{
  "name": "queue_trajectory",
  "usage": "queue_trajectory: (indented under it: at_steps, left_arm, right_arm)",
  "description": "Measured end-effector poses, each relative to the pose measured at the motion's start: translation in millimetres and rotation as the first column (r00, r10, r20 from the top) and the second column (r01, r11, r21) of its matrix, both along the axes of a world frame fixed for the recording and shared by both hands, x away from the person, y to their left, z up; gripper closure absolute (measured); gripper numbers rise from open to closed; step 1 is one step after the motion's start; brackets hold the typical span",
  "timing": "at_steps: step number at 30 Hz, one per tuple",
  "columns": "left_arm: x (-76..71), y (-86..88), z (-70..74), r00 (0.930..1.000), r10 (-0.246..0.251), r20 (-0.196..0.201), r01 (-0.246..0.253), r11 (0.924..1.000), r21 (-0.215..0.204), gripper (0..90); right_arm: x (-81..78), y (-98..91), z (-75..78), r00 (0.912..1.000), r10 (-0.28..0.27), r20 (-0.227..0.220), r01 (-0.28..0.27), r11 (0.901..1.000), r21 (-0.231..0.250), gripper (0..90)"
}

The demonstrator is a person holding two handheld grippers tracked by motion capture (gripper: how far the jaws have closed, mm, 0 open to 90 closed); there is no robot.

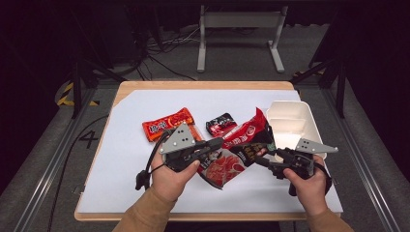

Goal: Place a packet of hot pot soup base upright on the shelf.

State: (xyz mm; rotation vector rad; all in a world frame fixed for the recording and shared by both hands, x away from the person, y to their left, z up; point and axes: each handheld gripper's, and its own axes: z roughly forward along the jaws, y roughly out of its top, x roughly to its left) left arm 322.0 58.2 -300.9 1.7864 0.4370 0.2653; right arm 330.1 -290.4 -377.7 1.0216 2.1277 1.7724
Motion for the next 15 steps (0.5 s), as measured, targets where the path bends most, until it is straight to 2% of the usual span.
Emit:
queue_trajectory:
  at_steps: [4,6,9,11,13,15]
  left_arm:
    - [1.2,2.8,-1.5,1.0000,0.006,-0.005,-0.006,1.0000,-0.003,90.0]
    - [1.3,3.0,-3.0,0.9999,0.000,-0.011,0.000,1.0000,-0.004,90.0]
    - [-0.1,2.3,-4.4,1.0000,0.005,-0.006,-0.005,1.0000,0.002,90.0]
    - [0.5,4.0,-5.2,1.0000,0.007,-0.006,-0.007,1.0000,0.002,90.0]
    - [0.9,4.9,-6.7,0.9999,0.010,-0.009,-0.010,0.9999,0.007,90.0]
    - [0.9,4.1,-8.7,0.9999,0.010,-0.012,-0.010,0.9998,0.019,90.0]
  right_arm:
    - [1.9,-4.4,19.0,0.9993,-0.005,0.038,0.004,0.9995,0.032,48.1]
    - [3.2,-5.7,28.4,0.9986,0.000,0.052,-0.002,0.9991,0.043,53.7]
    - [3.4,-4.6,37.8,0.9972,-0.013,0.074,0.014,0.9999,-0.005,60.2]
    - [3.5,-6.6,42.5,0.9981,-0.013,0.060,0.014,0.9999,-0.010,69.3]
    - [4.2,-10.2,45.3,0.9990,0.004,0.045,-0.005,0.9996,0.026,76.8]
    - [3.9,-11.1,48.2,0.9989,0.006,0.046,-0.007,0.9996,0.026,79.4]
